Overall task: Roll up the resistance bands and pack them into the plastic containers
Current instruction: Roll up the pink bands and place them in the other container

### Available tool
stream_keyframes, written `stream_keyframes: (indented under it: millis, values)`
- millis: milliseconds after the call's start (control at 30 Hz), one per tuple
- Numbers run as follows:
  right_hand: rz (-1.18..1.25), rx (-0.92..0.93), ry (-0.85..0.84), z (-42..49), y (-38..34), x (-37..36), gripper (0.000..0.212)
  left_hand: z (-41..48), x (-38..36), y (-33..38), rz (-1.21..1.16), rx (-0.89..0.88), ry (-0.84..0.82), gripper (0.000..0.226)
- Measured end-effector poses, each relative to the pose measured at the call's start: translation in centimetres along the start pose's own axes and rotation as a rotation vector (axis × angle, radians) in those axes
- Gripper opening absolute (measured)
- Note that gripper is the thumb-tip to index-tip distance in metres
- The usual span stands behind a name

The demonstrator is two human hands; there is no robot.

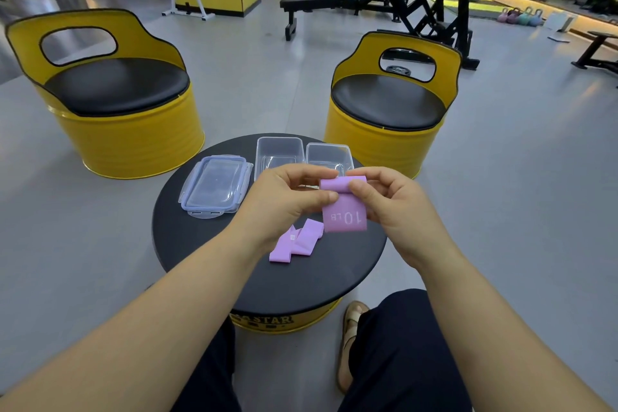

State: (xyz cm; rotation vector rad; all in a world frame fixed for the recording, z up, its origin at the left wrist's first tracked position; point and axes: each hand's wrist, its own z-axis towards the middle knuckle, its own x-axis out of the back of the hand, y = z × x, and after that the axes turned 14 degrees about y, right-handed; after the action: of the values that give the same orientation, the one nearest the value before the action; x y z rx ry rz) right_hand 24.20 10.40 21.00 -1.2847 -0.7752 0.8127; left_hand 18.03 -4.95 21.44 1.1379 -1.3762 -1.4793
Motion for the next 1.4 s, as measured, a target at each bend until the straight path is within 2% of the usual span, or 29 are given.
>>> stream_keyframes:
  millis: [167, 433, 600, 800, 1000, 1167, 1300, 1367, 1400]
  values:
    - [0.035, -0.007, -0.029, -0.1, 0.2, 0.0, 0.012, -0.2, 0.1, 0.1, -0.015, 0.094, -0.068, 0.017]
    - [0.016, -0.002, -0.066, -0.3, 0.2, 0.0, 0.015, 0.0, 0.3, -0.3, 0.012, 0.073, -0.058, 0.019]
    - [0.037, -0.048, -0.018, -0.2, 0.0, 0.0, 0.015, -0.1, 0.2, -0.6, 0.002, 0.053, -0.039, 0.021]
    - [0.051, -0.051, 0.005, -0.2, 0.2, -0.1, 0.006, 0.0, 0.1, -1.0, -0.016, 0.057, -0.032, 0.026]
    - [0.06, -0.059, 0.002, -0.6, 0.7, -0.4, 0.02, 0.3, 0.2, -1.3, -0.11, 0.142, -0.06, 0.018]
    - [-0.084, 0.018, -0.21, -0.3, 0.1, 0.6, 0.036, 1.3, 1.7, -0.7, -0.086, 0.241, -0.25, 0.034]
    - [-0.266, 0.095, -0.481, 0.4, -2.1, 1.3, 0.063, 1.8, 2.4, 0.5, -0.035, 0.305, -0.419, 0.019]
    - [-0.332, 0.136, -0.572, 0.5, -3.1, 1.1, 0.069, 1.7, 2.3, 1.0, -0.011, 0.311, -0.513, 0.005]
    - [-0.356, 0.149, -0.603, 0.5, -3.5, 1.0, 0.069, 1.6, 2.2, 1.2, -0.015, 0.317, -0.555, 0.006]
